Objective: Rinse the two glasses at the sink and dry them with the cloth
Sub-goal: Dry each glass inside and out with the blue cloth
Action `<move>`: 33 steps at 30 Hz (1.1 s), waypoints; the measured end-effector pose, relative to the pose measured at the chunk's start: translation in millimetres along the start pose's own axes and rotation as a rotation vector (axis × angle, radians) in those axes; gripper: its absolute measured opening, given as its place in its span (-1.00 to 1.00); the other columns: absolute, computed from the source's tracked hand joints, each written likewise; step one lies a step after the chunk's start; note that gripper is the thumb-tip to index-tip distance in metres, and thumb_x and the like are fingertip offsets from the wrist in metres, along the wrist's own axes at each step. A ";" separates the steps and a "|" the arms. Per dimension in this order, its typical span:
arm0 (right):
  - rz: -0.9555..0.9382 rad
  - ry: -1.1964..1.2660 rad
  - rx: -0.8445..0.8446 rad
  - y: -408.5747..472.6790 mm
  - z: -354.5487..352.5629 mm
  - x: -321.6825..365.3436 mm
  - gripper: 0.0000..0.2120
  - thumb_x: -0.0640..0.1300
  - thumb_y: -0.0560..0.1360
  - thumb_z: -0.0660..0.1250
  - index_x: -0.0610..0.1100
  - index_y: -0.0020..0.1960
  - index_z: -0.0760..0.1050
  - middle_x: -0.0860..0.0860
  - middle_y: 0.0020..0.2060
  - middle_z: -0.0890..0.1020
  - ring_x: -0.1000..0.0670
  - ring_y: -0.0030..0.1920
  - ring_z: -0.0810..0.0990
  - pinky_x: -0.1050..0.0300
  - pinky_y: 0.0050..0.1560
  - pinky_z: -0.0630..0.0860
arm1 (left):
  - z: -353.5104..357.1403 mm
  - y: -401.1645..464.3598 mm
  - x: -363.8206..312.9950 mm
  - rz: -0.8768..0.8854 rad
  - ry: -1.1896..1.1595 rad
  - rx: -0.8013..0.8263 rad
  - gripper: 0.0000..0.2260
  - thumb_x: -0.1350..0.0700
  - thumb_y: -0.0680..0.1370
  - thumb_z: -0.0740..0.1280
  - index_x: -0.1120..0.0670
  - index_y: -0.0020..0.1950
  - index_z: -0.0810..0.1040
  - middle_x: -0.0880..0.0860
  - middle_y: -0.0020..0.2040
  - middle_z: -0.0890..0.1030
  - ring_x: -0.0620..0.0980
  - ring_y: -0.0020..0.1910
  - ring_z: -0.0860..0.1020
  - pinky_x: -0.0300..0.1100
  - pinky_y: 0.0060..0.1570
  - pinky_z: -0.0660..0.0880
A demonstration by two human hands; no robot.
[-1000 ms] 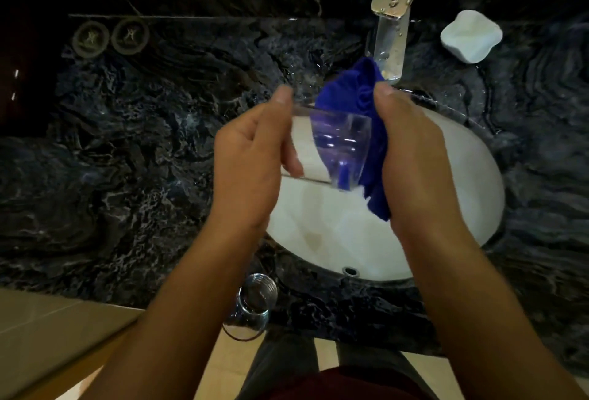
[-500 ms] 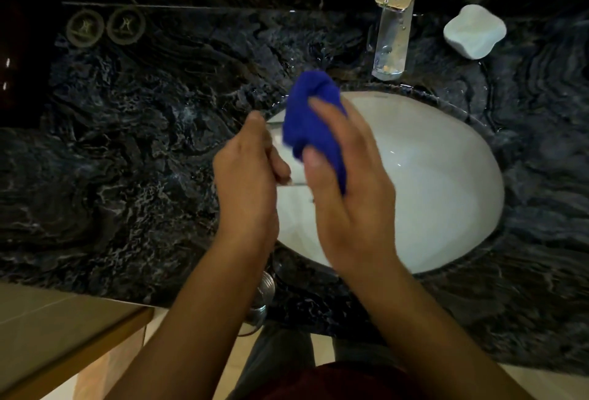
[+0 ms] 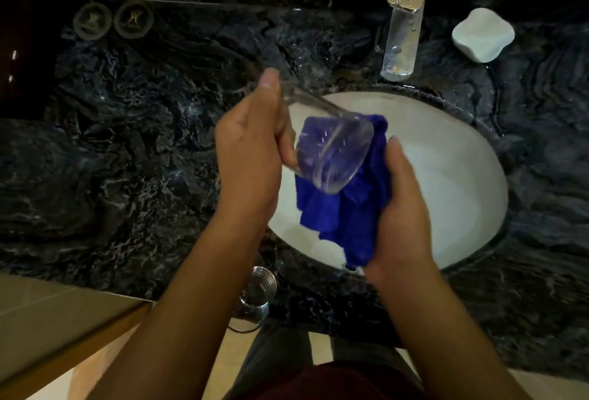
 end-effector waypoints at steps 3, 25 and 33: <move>0.099 0.023 0.149 12.6 1.4 17.5 -0.41 0.22 0.61 0.20 -0.20 0.36 0.60 -0.20 0.29 0.66 -0.22 0.32 0.63 -0.21 0.39 0.51 | 3.6 -6.4 -2.5 0.065 0.126 0.165 -0.58 -0.01 0.64 0.27 -0.08 -0.44 0.47 -0.08 -0.57 0.44 -0.14 -0.59 0.38 -0.15 -0.35 0.54; -0.190 -0.207 0.091 8.6 2.9 22.3 -0.15 0.00 0.36 0.59 -0.18 0.54 0.33 -0.25 0.39 0.56 -0.32 0.35 0.57 -0.39 0.31 0.52 | 10.2 -61.8 14.2 -0.043 0.340 0.001 -0.54 -0.33 0.58 0.26 -0.18 0.42 0.49 -0.31 0.20 0.61 -0.30 0.21 0.58 -0.37 0.10 0.53; -0.163 -0.229 -0.029 -3.6 -2.5 -4.5 -0.35 0.42 0.40 0.41 0.11 0.38 0.58 0.03 0.28 0.69 -0.01 0.31 0.64 -0.01 0.31 0.56 | -5.6 -65.3 34.6 -0.081 0.247 -0.189 -0.42 -0.29 0.52 0.41 -0.10 0.48 0.45 -0.14 0.23 0.66 -0.11 0.20 0.66 0.00 0.16 0.66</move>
Point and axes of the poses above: each hand's wrist, its own y-axis towards the middle knuckle, its own z-axis out of the palm, x = y × z, the point moved 6 cm from there along y, towards the middle knuckle
